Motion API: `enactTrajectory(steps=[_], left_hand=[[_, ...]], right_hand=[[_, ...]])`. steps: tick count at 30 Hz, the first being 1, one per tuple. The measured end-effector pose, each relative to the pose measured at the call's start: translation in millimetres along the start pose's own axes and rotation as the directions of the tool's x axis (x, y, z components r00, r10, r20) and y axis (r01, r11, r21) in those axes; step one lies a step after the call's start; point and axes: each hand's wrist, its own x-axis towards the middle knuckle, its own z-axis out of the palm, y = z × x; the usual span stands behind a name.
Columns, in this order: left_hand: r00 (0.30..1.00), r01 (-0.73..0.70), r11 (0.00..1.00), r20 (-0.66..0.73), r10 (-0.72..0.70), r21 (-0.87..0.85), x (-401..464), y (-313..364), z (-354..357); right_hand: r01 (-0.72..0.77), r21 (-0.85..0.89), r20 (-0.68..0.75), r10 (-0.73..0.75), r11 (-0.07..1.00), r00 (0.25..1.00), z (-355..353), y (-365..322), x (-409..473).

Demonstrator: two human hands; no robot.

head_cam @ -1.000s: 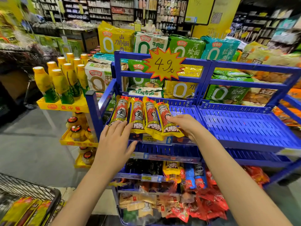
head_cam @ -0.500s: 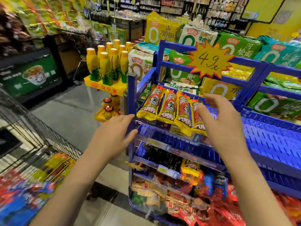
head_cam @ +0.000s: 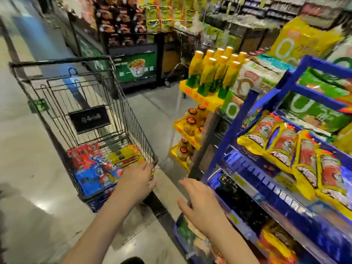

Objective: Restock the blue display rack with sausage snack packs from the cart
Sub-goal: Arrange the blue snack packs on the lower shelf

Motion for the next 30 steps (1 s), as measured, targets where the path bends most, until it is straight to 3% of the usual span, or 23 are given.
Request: enactTrajectory(steps=[9, 20, 27, 30], left_hand=[[0.956, 0.191, 0.981, 0.234, -0.179, -0.03, 21.2, -95.9, 47.4], [0.881, 0.314, 0.944, 0.403, -0.249, -0.101, 102.8, -223.8, 82.3], [0.824, 0.427, 0.899, 0.451, -0.343, -0.095, 169.4, -264.1, 109.9], [0.82, 0.447, 0.888, 0.443, -0.362, -0.103, 200.4, -281.0, 129.1]], right_hand=[[-0.064, -0.001, 0.338, 0.06, 0.998, 0.939, 83.2, -5.7, 97.4], [-0.065, 0.03, 0.481, 0.043, 0.997, 0.876, 139.0, -27.5, 252.3], [-0.102, 0.043, 0.649, 0.05, 0.994, 0.759, 189.2, -22.8, 356.9], [-0.049, -0.006, 0.701, 0.039, 0.999, 0.713, 214.4, -14.5, 392.9]])
